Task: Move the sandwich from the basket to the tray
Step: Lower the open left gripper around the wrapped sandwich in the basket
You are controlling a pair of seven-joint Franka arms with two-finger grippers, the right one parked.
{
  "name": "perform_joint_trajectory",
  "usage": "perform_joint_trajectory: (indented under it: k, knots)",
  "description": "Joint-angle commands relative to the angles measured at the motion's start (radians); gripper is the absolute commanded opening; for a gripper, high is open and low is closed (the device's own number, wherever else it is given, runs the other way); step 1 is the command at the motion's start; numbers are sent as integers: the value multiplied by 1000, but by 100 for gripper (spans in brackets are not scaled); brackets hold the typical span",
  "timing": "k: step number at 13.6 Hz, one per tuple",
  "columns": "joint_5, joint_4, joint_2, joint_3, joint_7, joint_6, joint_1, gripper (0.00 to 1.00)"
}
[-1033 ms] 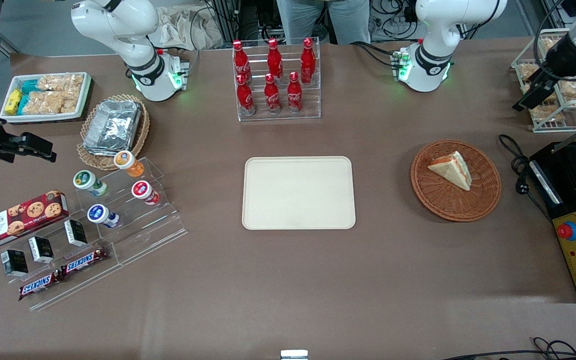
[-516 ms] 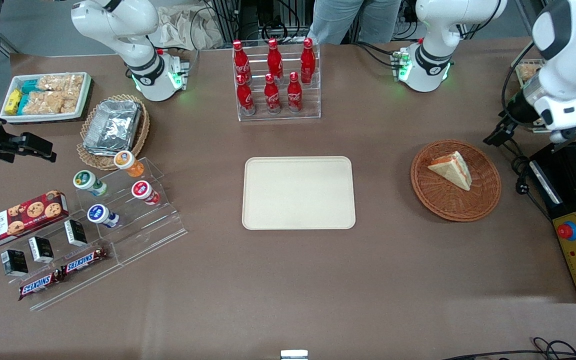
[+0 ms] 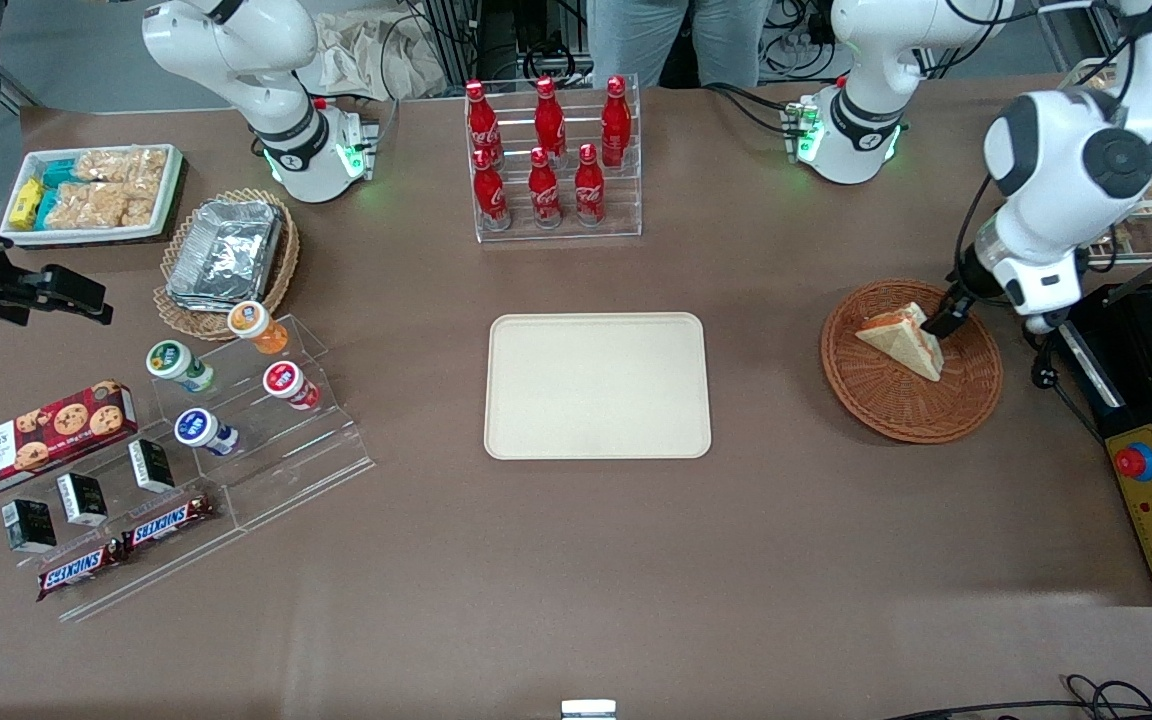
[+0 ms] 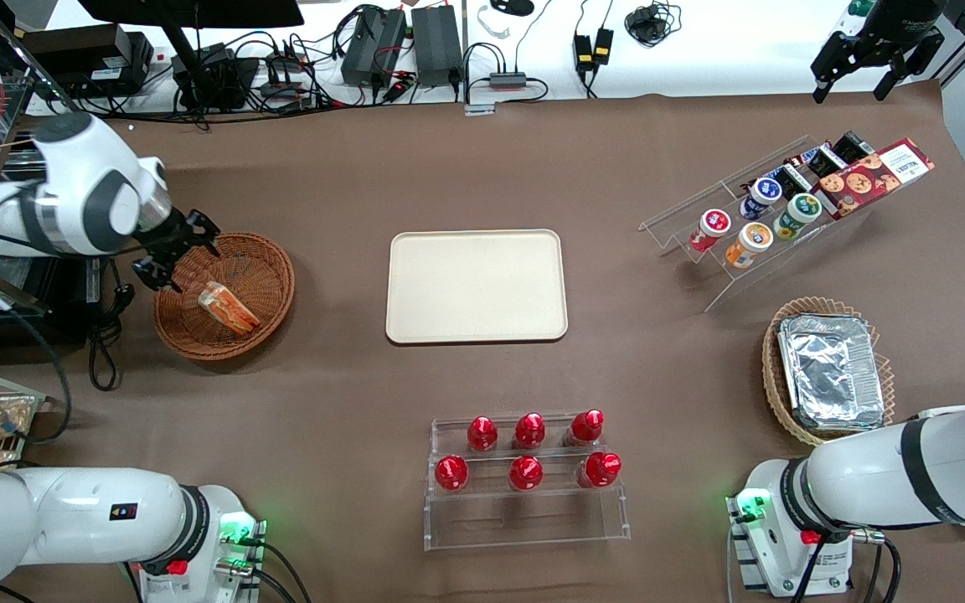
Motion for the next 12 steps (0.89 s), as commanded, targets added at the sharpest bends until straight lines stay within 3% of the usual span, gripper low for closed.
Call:
perform_joint_trajectory:
  k: [1, 8, 9, 10, 12]
  knots:
    - [2, -20, 65, -7, -30, 83, -4, 100]
    - [5, -84, 139, -7, -30, 240, -2, 100]
    - [5, -84, 153, -7, -30, 245, -2, 96]
    - [5, -83, 168, -7, -30, 251, -1, 75]
    - [5, -74, 187, -7, -28, 254, -1, 9]
